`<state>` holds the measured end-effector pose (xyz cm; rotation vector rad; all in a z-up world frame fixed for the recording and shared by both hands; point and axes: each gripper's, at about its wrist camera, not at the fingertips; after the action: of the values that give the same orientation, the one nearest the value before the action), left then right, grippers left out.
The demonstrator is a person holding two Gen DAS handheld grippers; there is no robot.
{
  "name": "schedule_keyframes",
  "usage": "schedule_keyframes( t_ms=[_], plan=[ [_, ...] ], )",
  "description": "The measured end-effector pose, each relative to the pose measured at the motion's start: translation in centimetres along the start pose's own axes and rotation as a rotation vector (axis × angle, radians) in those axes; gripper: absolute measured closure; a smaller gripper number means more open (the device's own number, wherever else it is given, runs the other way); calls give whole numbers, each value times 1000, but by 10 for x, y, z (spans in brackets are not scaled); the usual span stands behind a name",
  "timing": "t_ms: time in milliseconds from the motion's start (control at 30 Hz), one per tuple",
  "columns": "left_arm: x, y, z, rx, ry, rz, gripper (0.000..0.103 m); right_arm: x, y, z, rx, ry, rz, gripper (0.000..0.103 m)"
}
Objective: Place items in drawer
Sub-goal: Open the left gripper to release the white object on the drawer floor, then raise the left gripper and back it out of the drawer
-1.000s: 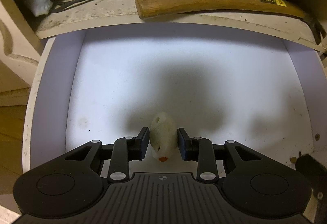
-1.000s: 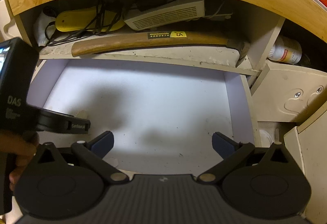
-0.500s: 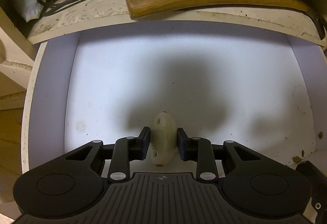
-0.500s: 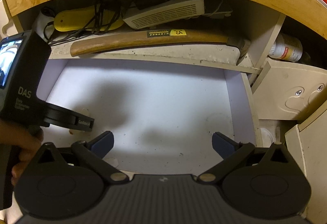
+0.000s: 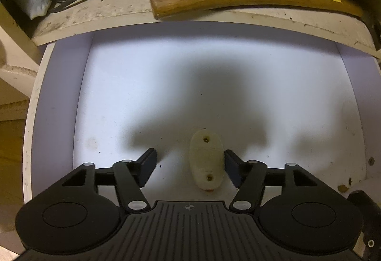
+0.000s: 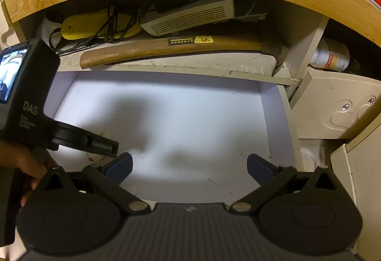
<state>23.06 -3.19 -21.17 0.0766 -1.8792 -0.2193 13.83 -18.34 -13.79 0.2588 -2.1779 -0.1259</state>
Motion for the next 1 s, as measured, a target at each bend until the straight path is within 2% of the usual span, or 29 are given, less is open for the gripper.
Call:
schedule_keyframes(
  t_ms=[167, 233, 700, 1000],
  plan=[
    [0, 1, -1, 8, 15, -8, 23, 0, 0, 0, 1, 0, 3, 0],
    [-1, 1, -2, 8, 19, -11, 21, 0, 0, 0, 1, 0, 3, 0],
    [0, 4, 2, 31, 31, 7, 20, 1, 0, -1, 5, 3, 5, 0],
    [18, 11, 7, 38, -8, 4, 20, 6, 1, -3, 9, -2, 8, 0]
  ],
)
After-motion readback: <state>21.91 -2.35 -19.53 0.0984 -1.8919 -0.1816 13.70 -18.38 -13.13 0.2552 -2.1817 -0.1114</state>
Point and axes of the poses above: each gripper's, at about its wrist camera, not at the fingertips, and x roughly against the way its jaws point, y to its left, z to its underside, and after that the axes turned 12 degrees about -z, right-handed
